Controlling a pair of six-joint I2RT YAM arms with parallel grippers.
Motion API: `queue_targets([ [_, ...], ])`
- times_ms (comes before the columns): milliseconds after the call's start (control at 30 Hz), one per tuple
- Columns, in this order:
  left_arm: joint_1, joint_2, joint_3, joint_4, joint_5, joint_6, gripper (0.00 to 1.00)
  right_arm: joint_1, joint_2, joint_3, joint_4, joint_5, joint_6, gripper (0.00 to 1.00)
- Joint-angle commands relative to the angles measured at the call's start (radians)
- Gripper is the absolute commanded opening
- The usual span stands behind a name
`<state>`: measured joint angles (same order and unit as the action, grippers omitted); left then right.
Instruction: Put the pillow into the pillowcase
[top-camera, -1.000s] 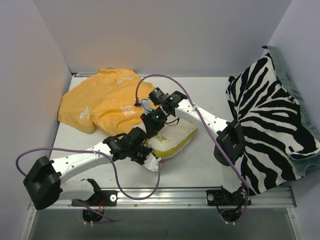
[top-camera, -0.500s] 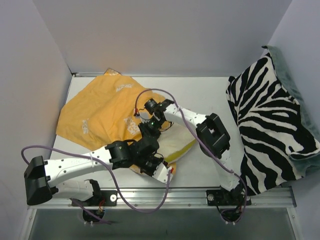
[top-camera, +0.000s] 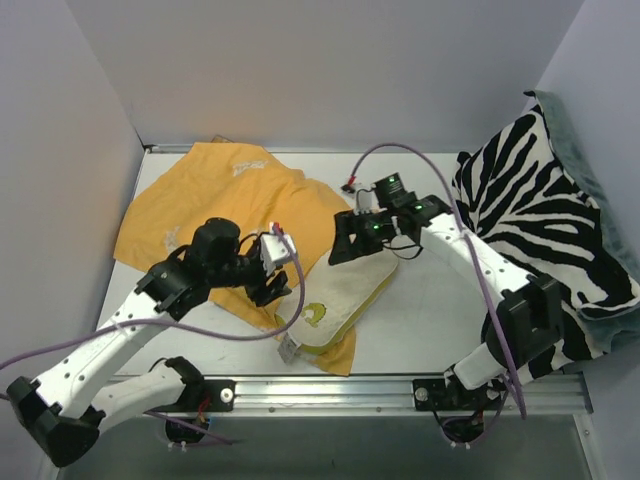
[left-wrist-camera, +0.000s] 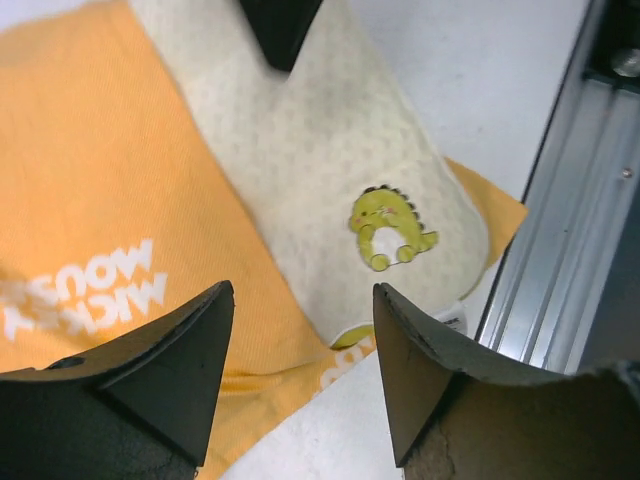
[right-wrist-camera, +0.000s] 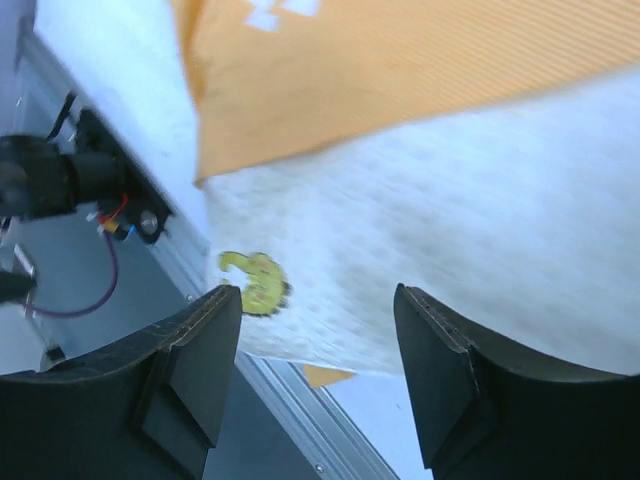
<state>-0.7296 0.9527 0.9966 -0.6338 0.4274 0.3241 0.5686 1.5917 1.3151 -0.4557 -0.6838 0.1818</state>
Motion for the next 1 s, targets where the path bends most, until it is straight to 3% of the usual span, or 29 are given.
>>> queue_targets([
  [0,0.048,0.143,0.04,0.017,-0.11,-0.108,0.66,-0.09,-0.071,-0.135,-0.034,0.093,0.041,0.62],
  [167,0.048,0.372,0.149,0.026,-0.171,-0.088,0.82,-0.283,-0.058,-0.235,-0.073,0.107,0.061,0.64],
  [367,0.024,0.576,0.223,0.105,-0.24,-0.048,0.83,-0.343,0.048,-0.211,-0.077,0.087,0.074,0.66],
  [467,0.022,0.658,0.252,0.118,-0.286,-0.027,0.69,-0.343,0.128,-0.18,-0.077,0.052,0.081,0.59],
  [500,0.021,0.684,0.26,0.118,-0.279,-0.019,0.52,-0.345,0.148,-0.157,-0.074,0.041,0.084,0.56],
  [600,0.015,0.702,0.29,0.118,-0.186,0.001,0.21,-0.343,0.214,-0.125,-0.061,-0.017,0.094,0.33],
  [633,0.01,0.699,0.301,0.117,-0.146,0.012,0.13,-0.343,0.22,-0.11,-0.052,-0.037,0.102,0.18],
  [700,-0.023,0.689,0.333,0.114,-0.069,0.02,0.0,-0.345,0.225,-0.1,-0.022,-0.126,0.128,0.05],
  [733,-0.037,0.686,0.347,0.111,0.003,0.021,0.0,-0.34,0.22,-0.099,0.024,-0.153,0.172,0.0],
  [867,-0.128,0.687,0.466,0.123,0.263,-0.051,0.0,-0.306,0.137,-0.158,0.245,-0.285,0.379,0.0],
  [967,-0.195,0.719,0.563,0.125,0.376,-0.092,0.0,-0.267,0.062,-0.2,0.451,-0.326,0.564,0.0],
])
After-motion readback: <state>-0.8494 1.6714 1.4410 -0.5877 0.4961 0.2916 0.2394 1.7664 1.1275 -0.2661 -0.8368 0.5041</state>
